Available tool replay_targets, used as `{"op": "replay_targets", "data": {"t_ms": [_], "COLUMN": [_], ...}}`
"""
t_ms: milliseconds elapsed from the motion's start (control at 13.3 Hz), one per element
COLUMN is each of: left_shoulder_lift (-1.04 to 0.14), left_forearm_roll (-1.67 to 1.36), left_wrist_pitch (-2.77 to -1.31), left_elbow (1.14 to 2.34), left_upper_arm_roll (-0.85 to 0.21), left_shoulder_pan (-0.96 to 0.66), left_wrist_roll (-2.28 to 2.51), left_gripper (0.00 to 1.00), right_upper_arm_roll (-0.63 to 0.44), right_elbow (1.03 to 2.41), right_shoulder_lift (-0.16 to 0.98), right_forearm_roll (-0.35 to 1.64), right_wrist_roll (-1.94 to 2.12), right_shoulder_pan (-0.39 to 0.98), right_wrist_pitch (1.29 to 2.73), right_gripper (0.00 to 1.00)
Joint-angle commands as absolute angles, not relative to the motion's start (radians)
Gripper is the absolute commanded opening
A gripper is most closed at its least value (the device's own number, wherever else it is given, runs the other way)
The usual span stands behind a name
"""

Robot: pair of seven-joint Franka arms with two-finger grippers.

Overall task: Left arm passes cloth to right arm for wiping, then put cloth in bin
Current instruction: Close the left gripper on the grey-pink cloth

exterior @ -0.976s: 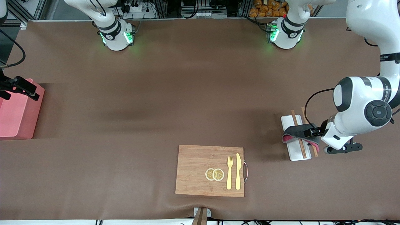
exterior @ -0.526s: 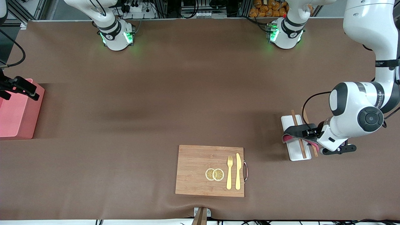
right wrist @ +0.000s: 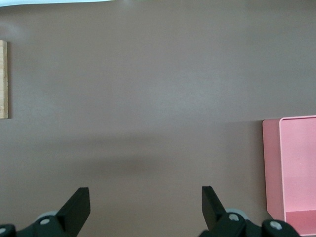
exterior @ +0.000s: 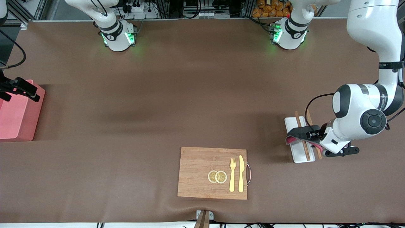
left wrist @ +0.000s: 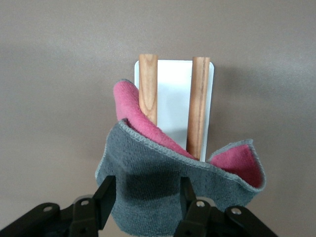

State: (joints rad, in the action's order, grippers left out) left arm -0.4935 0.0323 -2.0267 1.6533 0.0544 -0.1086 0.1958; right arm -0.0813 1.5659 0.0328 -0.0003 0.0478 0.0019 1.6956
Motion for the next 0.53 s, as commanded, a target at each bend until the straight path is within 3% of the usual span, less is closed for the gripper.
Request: {"op": "replay_targets", "data": {"t_ms": [0, 300, 451], "left_shoulder_lift": [-0.495, -0.495, -0.495], "left_forearm_roll": [0.008, 0.008, 0.008], "left_wrist_pitch": [-2.033, -2.033, -2.033], "left_elbow": [1.654, 1.654, 1.654], "left_upper_arm_roll": [0.057, 0.057, 0.057], "left_shoulder_pan": [-0.110, -0.115, -0.115], "left_wrist_roll": [0.202, 0.233, 0.233], "left_gripper": [0.58, 0.41, 0.38], "right_upper_arm_roll": [-0.074, -0.074, -0.074], "right_elbow": [1.563, 1.563, 1.563], "right_shoulder_lift": [0.034, 0.035, 0.037], "right_forearm_roll": [-0.006, -0.006, -0.006], "right_wrist_roll": [0.049, 0.043, 0.044], "right_shoulder_pan": [-0.011, -0.008, -0.008], "right_wrist_pitch": [1.687, 1.687, 1.686], "right_gripper": [1.00, 1.00, 1.00]}}
